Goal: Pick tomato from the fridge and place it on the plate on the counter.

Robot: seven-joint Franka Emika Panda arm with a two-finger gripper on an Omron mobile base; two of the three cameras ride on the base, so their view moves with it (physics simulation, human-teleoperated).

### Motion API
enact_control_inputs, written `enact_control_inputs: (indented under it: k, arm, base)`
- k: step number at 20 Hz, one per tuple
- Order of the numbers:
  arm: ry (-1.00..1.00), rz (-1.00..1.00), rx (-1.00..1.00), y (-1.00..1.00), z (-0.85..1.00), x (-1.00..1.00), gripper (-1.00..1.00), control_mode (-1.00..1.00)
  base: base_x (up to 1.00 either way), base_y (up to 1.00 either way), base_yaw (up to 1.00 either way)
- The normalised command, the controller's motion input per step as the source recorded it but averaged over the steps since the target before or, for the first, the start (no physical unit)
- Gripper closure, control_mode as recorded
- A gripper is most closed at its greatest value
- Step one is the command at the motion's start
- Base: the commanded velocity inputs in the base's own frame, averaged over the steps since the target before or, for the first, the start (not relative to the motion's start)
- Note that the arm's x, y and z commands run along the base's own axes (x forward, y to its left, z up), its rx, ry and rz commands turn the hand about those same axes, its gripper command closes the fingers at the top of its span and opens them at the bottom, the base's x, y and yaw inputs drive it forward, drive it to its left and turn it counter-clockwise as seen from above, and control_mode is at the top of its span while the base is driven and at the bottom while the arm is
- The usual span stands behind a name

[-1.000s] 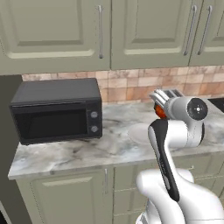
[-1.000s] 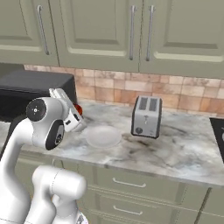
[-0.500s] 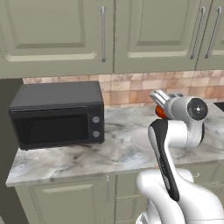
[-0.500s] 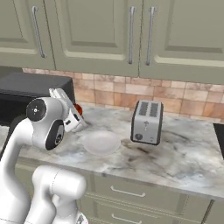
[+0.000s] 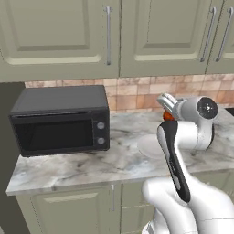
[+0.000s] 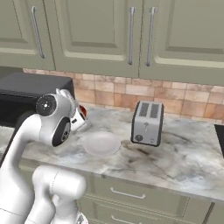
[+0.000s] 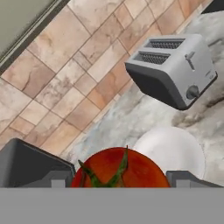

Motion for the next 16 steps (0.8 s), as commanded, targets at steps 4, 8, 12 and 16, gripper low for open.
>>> enact_control_inputs:
  k: [4, 8, 12, 16]
  arm:
    - [0.33, 0.06, 0.0, -0.13, -0.26, 0.32, 1.0, -1.0]
    - [0.38, 0.03, 0.0, -0.01, -0.23, 0.47, 1.0, -1.0]
    - [0.38, 0.0, -0.01, 0.0, -0.29, 0.54, 1.0, -1.0]
    - [0.23, 0.0, -0.02, 0.0, -0.62, 0.48, 1.0, -1.0]
  base:
    - [0.0, 0.0, 0.0]
    - [0.0, 0.0, 0.0]
    - [0.0, 0.0, 0.0]
    - [0.0, 0.0, 0.0]
